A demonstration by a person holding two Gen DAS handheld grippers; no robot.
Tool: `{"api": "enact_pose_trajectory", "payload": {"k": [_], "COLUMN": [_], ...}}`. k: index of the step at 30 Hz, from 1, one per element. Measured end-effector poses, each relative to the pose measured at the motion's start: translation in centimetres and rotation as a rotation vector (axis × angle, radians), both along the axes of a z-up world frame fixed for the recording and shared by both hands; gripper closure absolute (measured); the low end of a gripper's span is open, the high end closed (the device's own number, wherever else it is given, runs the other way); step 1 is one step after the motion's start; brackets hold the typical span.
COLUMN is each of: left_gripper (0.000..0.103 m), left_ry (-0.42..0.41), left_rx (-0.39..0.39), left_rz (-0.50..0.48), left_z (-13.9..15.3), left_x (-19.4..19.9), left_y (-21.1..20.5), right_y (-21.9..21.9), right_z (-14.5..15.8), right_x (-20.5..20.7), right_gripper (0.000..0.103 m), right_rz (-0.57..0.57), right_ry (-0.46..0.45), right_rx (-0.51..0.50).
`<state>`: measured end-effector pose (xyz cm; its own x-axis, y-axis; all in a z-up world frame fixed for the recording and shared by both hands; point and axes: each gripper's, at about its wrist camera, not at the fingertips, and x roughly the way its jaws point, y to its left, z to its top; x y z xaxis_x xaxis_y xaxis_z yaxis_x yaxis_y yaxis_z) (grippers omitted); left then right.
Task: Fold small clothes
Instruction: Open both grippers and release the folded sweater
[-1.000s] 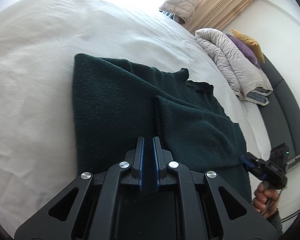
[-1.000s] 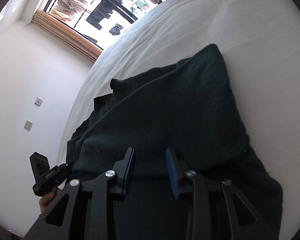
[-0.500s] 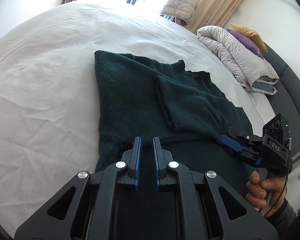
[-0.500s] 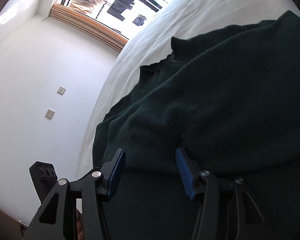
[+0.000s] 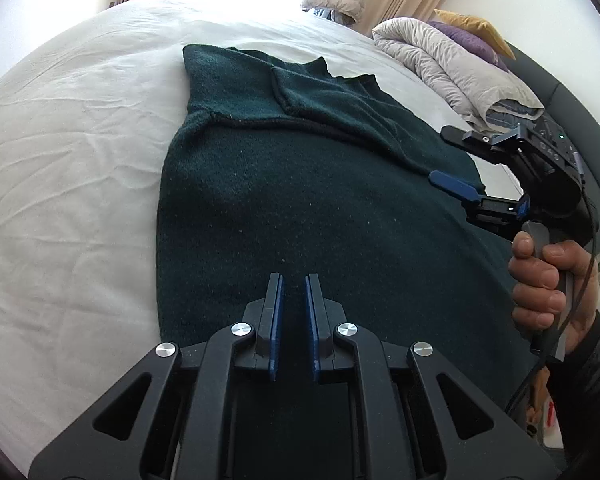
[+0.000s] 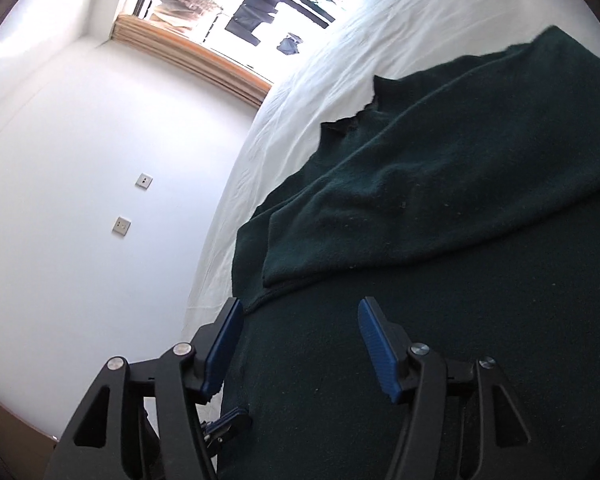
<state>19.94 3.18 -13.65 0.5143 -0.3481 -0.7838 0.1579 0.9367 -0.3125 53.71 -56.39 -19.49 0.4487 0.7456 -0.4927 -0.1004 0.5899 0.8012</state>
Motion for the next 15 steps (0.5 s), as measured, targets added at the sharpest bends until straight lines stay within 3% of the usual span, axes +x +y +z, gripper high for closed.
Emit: {"api": "enact_pose_trajectory", "payload": {"k": [1,2,3,6,15], "left_gripper": [0.092,0.092,0.092,0.093,0.093], "left_ry": [0.002,0.004,0.002,-0.009,-0.026], "left_rx": [-0.008,-0.023,-0.041,-0.048,-0.027], "left_rz": [0.001,0.003,0.009,0.008,0.012], "left_z": [-0.1,-0.3,-0.5,-0.6,-0.9], "left_x": [-0.2,-0.4,-0.7,-1.8,-7.1], "left_y": [0.0,0.3,0.6,1.0,2.1], "right_y": [0.1,-0.2,-0.7,-1.7,-5.7], "right_z": [-1.2,-2.0,-2.1,-1.9,-1.3], "right_x": [-0.1,-0.7,-1.8,-5.2,-16.7], "right_gripper": [0.038,0.046,0.051,0.051,0.051], "right_rz": [0.003,0.007,-0.005,-0.003,-0.043], "right_ry": [0.06,0.074,0.034,-0.006,-0.101], "right_rx": [-0.026,-0.021,-0.018,-0.02,-0.176]}}
